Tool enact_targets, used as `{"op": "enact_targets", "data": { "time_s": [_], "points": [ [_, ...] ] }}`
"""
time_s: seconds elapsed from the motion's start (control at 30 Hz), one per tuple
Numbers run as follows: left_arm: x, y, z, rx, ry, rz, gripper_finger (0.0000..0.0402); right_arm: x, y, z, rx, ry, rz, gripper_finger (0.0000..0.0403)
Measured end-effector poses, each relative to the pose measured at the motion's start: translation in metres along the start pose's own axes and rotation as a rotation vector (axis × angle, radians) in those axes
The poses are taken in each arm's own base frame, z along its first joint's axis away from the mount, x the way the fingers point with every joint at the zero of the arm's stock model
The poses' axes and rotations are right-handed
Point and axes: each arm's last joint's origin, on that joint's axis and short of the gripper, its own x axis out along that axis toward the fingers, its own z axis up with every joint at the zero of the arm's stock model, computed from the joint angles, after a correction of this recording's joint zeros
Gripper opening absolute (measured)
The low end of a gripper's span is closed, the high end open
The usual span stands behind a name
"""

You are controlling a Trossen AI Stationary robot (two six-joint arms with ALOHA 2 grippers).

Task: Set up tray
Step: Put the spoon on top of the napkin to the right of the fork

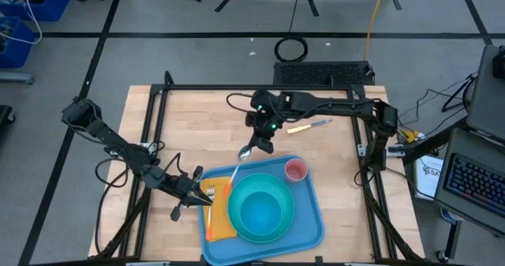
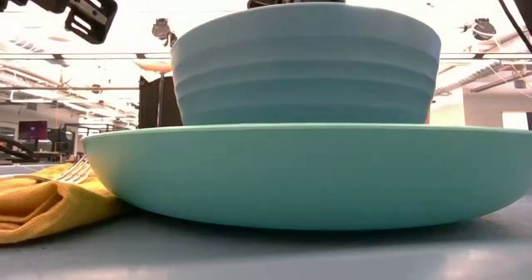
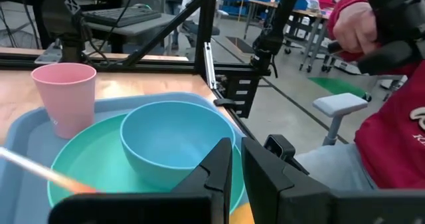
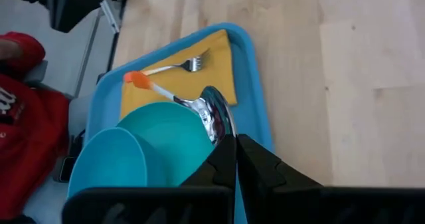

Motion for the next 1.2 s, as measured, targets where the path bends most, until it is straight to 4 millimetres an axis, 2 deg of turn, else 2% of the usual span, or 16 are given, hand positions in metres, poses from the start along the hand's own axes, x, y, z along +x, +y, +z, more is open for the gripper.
{"op": "enact_targets", "data": {
  "time_s": [0.17, 0.5, 0.63, 0.9, 1.07, 1.2],
  "points": [
    [0.0, 0.0, 0.0, 0.0, -0.001, 0.0, 0.0037, 0.006, 0.009, 0.001, -0.026, -0.003, 0.017, 0.0],
    [0.0, 0.0, 0.0, 0.0, -0.002, -0.001, 0.0037, 0.011, 0.016, -0.001, -0.011, 0.009, 0.004, 0.0],
    [0.0, 0.0, 0.0, 0.0, -0.003, -0.001, 0.0037, 0.026, 0.017, -0.002, -0.011, 0.043, 0.014, 0.0],
    [0.0, -0.001, 0.001, -0.005, -0.003, -0.017, 0.0037, 0.065, 0.02, 0.011, -0.032, 0.161, 0.036, 0.0],
    [0.0, -0.001, 0.001, -0.007, -0.007, -0.03, 0.0037, 0.078, 0.026, 0.027, -0.074, 0.169, 0.05, 0.0],
    [0.0, -0.003, 0.001, -0.005, -0.007, -0.039, 0.0037, 0.083, 0.028, 0.032, -0.091, 0.175, 0.077, 0.0]
  ]
}}
